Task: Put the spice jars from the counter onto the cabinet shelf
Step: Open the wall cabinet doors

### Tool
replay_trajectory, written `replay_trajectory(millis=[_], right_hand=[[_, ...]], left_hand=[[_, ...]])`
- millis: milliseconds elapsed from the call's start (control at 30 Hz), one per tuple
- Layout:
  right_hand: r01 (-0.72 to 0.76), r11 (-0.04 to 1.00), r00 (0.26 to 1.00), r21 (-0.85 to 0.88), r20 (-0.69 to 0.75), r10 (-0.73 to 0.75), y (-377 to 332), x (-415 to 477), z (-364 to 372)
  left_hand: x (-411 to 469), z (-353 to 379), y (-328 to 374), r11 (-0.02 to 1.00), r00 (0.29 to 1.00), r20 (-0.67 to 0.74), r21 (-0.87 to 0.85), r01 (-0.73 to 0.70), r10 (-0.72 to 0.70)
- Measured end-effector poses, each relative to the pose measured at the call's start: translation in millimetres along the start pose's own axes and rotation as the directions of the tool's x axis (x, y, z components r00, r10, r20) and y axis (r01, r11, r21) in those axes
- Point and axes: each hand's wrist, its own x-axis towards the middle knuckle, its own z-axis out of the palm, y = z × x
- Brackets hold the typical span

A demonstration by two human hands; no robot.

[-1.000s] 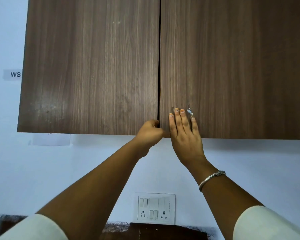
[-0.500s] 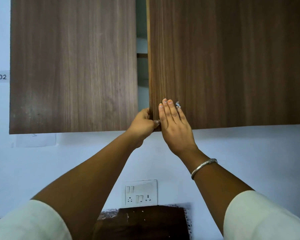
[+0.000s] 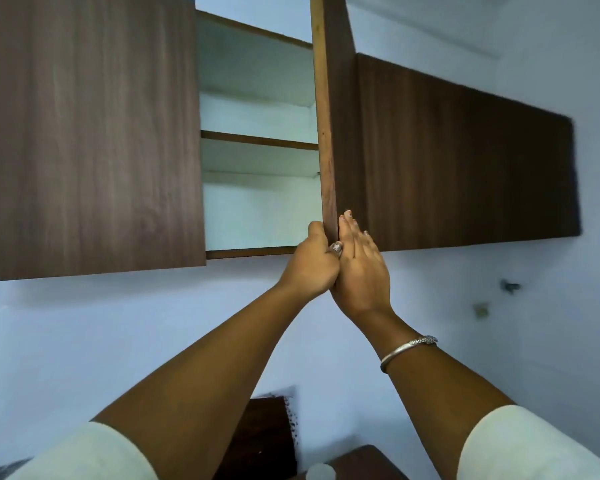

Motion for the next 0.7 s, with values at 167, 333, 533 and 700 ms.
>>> replay_trajectory(millis=[167, 333, 533, 700], right_hand=[[-0.249, 0.964, 0.968, 0.089, 0.009, 0.25, 19.8, -12.2, -34.5], [-0.455, 0.884, 0.886, 0.111, 0.157, 0.436, 68.8, -10.6, -63.3], [-0.503, 0.855, 0.862, 0.129, 0.151, 0.484, 128.6, -25.1, -89.4], [-0.456, 0.889, 0.878, 0.038, 0.181, 0.442, 166.9, -12.8, -110.9]], left_hand=[[-8.5, 23.3, 37.8, 0.994, 0.981, 0.174, 0.044, -0.099, 0.09], [-9.9, 66.0, 80.0, 0.958, 0.931, 0.315, 0.155, -0.243, 0.185], [-0.3, 131.9, 99.8, 0.927, 0.933, 0.261, 0.216, -0.305, 0.246], [22.9, 183.1, 102.2, 0.889, 0.913, 0.248, 0.251, -0.382, 0.322]])
